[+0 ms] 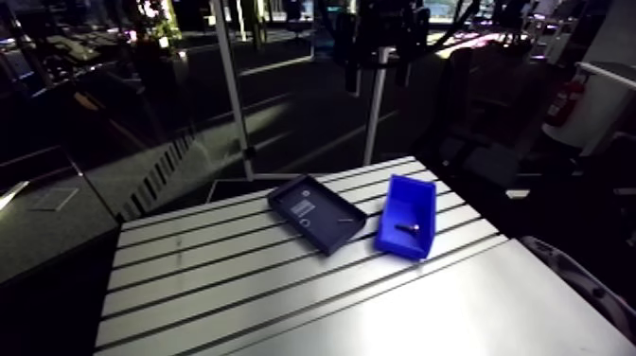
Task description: Pick up the M10 bolt from the tray and put it into the blue bin.
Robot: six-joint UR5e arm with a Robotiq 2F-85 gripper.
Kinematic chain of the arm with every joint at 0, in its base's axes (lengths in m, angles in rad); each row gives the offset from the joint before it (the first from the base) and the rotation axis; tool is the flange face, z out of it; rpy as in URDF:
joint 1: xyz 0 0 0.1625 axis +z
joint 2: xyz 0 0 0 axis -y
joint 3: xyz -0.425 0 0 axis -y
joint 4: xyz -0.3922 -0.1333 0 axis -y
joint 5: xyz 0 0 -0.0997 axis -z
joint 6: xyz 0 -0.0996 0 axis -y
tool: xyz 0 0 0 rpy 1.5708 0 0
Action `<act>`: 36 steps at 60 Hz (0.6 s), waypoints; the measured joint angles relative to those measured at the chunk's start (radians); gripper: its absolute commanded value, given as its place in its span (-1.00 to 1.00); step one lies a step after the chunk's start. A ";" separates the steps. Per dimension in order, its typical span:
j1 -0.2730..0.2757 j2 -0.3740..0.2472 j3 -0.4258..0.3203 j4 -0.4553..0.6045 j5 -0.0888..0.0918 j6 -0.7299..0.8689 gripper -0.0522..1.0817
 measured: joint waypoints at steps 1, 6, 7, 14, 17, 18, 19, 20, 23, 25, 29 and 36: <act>0.004 0.000 -0.005 0.005 -0.001 0.011 -0.89; 0.028 0.002 -0.027 0.028 -0.003 0.066 -0.89; 0.034 0.002 -0.032 0.034 -0.003 0.079 -0.89; 0.069 0.004 -0.059 0.061 -0.006 0.147 -0.89; 0.084 0.005 -0.069 0.072 -0.007 0.174 -0.89; 0.089 0.005 -0.073 0.074 -0.007 0.182 -0.89; 0.095 0.005 -0.076 0.078 -0.007 0.191 -0.89; 0.099 0.005 -0.078 0.081 -0.008 0.197 -0.89; 0.116 0.006 -0.087 0.090 -0.008 0.222 -0.89; 0.127 0.006 -0.093 0.097 -0.009 0.238 -0.89; 0.149 0.006 -0.104 0.110 -0.009 0.269 -0.89; 0.184 0.005 -0.123 0.135 -0.008 0.318 -0.89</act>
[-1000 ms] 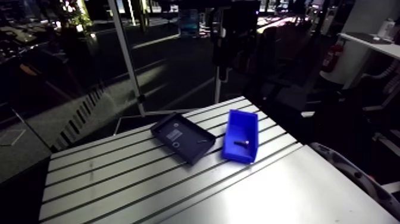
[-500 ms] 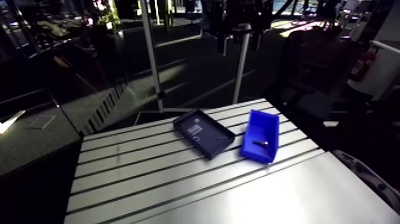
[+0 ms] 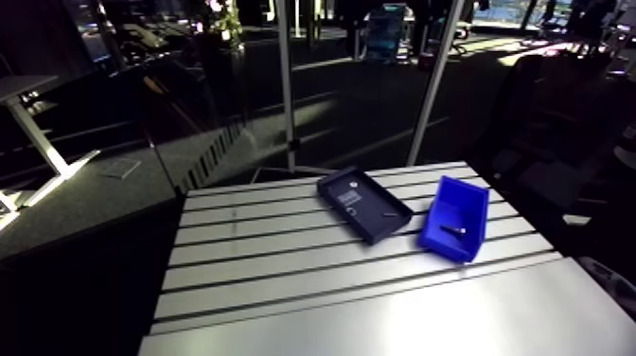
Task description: Pick up the M10 bolt from the tray and put it into the blue bin.
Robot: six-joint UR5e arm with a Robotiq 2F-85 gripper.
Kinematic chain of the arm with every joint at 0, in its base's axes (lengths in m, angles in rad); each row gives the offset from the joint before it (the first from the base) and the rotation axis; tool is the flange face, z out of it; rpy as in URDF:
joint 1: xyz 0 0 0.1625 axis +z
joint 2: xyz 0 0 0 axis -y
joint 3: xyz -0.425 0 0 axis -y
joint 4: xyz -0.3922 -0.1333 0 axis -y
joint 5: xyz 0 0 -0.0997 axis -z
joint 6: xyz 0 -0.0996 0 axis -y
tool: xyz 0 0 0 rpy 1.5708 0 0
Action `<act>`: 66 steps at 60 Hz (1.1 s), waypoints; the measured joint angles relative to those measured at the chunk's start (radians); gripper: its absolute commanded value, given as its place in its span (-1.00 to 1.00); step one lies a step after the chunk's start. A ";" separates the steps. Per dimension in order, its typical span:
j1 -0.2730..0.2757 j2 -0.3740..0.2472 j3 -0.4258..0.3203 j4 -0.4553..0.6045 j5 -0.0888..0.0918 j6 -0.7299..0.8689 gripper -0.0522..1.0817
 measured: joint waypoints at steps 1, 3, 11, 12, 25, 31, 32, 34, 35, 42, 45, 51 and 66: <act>0.005 0.000 -0.003 0.004 0.000 0.007 -0.89; 0.015 -0.001 -0.008 0.011 0.001 0.021 -0.89; 0.046 -0.006 -0.026 0.037 0.004 0.063 -0.89; 0.049 -0.007 -0.028 0.040 0.004 0.067 -0.89; 0.065 -0.013 -0.031 0.051 0.007 0.084 -0.89; 0.068 -0.019 -0.027 0.051 0.008 0.085 -0.89; 0.068 -0.020 -0.027 0.051 0.008 0.084 -0.89; 0.069 -0.022 -0.026 0.050 0.009 0.084 -0.89; 0.069 -0.022 -0.026 0.050 0.009 0.084 -0.89; 0.071 -0.026 -0.023 0.049 0.009 0.082 -0.89; 0.071 -0.028 -0.023 0.049 0.009 0.081 -0.89; 0.072 -0.031 -0.021 0.048 0.010 0.081 -0.89; 0.072 -0.039 -0.010 0.047 0.008 0.080 -0.89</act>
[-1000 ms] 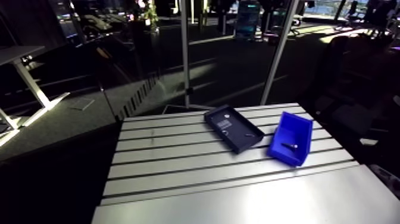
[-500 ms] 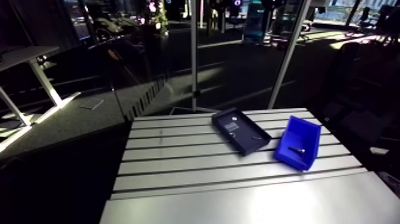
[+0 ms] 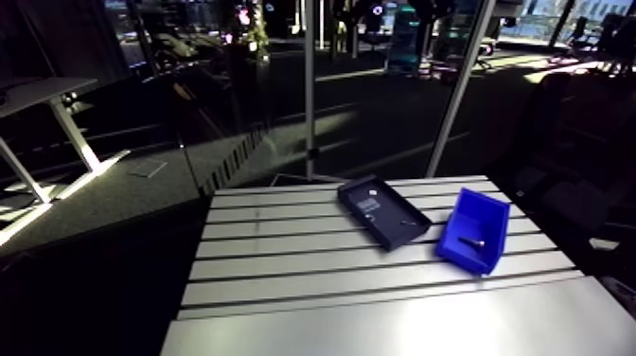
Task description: Pick up the M10 bolt from the tray and put it into the blue bin.
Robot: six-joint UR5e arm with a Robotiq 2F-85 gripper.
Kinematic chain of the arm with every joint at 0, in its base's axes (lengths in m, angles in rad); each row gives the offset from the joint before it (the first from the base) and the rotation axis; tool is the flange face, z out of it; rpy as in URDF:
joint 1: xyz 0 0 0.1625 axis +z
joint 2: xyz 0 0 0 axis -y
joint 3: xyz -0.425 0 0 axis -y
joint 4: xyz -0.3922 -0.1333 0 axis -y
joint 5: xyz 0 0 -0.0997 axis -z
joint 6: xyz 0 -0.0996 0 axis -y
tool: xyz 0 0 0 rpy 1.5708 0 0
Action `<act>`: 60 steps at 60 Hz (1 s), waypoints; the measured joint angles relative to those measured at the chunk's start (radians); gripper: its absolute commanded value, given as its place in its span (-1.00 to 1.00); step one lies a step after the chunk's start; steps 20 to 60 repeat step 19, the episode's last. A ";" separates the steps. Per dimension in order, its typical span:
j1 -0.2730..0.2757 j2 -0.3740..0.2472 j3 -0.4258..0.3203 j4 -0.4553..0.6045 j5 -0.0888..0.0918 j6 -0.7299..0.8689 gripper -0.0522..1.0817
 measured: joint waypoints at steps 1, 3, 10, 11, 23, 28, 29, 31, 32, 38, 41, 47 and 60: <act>0.000 0.000 0.001 0.000 0.000 0.000 -0.89; 0.000 -0.001 0.002 0.000 0.000 0.000 -0.89; 0.000 -0.002 0.006 -0.001 -0.001 -0.001 -0.89; 0.000 -0.002 0.006 -0.001 -0.002 -0.001 -0.89; -0.002 -0.002 0.008 -0.002 -0.003 -0.001 -0.89; -0.002 -0.002 0.008 -0.002 -0.003 -0.001 -0.89; -0.002 -0.002 0.008 -0.002 -0.003 -0.001 -0.89; -0.002 -0.002 0.008 -0.002 -0.003 -0.001 -0.89; -0.002 -0.002 0.008 -0.002 -0.003 -0.001 -0.89; -0.002 -0.002 0.008 -0.002 -0.003 -0.001 -0.89; -0.002 -0.002 0.008 -0.002 -0.003 -0.001 -0.89; -0.002 -0.002 0.008 -0.002 -0.003 -0.001 -0.89; -0.002 -0.002 0.008 -0.002 -0.003 -0.001 -0.89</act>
